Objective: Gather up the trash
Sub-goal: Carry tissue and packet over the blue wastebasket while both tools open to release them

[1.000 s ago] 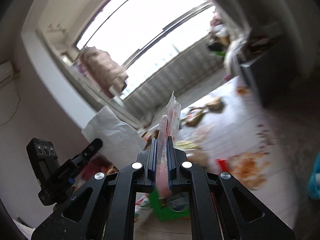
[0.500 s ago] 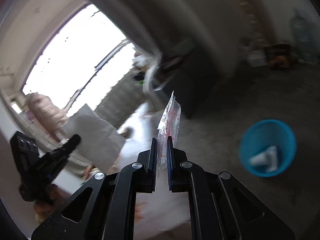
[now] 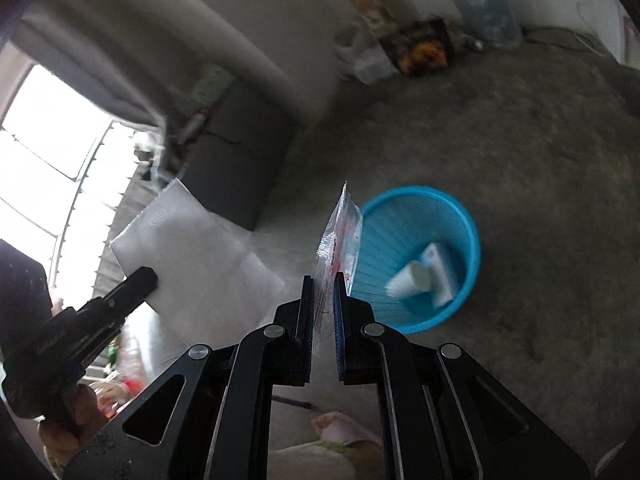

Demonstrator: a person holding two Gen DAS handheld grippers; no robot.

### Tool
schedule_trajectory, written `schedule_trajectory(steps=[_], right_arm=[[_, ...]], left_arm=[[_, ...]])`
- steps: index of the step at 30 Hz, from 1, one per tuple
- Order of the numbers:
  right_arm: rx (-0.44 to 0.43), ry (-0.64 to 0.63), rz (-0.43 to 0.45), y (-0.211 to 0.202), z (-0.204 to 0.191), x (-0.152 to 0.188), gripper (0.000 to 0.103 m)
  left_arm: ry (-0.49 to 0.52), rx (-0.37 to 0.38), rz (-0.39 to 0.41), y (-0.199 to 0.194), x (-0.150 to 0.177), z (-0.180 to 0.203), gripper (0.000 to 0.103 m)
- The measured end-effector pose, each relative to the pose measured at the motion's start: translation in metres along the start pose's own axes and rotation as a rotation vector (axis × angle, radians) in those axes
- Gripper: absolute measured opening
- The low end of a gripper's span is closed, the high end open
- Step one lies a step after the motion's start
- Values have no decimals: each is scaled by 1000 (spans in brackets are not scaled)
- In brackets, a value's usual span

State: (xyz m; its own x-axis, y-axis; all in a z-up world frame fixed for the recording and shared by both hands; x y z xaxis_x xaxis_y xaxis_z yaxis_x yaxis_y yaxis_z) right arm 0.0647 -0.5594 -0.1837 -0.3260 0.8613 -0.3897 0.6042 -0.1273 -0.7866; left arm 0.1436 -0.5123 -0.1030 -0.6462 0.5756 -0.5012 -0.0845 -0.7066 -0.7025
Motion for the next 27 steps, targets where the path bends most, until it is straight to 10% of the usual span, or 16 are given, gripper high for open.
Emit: schedule_trajectory(steps=[11, 13, 14, 15, 27], right_arm=[[93, 99, -83, 81, 33, -19, 16], [126, 125, -100, 104, 48, -17, 50], [162, 137, -110, 115, 60, -15, 60], [199, 153, -118, 121, 71, -12, 60], [211, 180, -86, 70, 98, 17, 60]], left_arm=[[-27, -7, -125, 109, -5, -31, 2], [-71, -27, -166, 127, -1, -47, 22], [-93, -56, -190, 134, 2, -56, 54], [-119, -86, -204, 138, 6, -63, 64], [-122, -66, -92, 89, -19, -43, 70]])
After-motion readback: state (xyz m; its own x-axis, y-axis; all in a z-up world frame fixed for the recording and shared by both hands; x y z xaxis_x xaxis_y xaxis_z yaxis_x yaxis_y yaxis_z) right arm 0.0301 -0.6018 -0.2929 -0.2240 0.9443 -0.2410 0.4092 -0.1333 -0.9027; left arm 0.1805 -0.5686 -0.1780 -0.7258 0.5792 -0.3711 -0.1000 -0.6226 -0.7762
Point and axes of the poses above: each gripper's, at about its wrist camera, not at the fingertips, and y roughly the way its jaws point, z to its right, x to its underside, the point moved 10 cm from there along y, roughly the way its jaws point, and after that the axes turned 8 degrees about x, right-handed, at the moved point
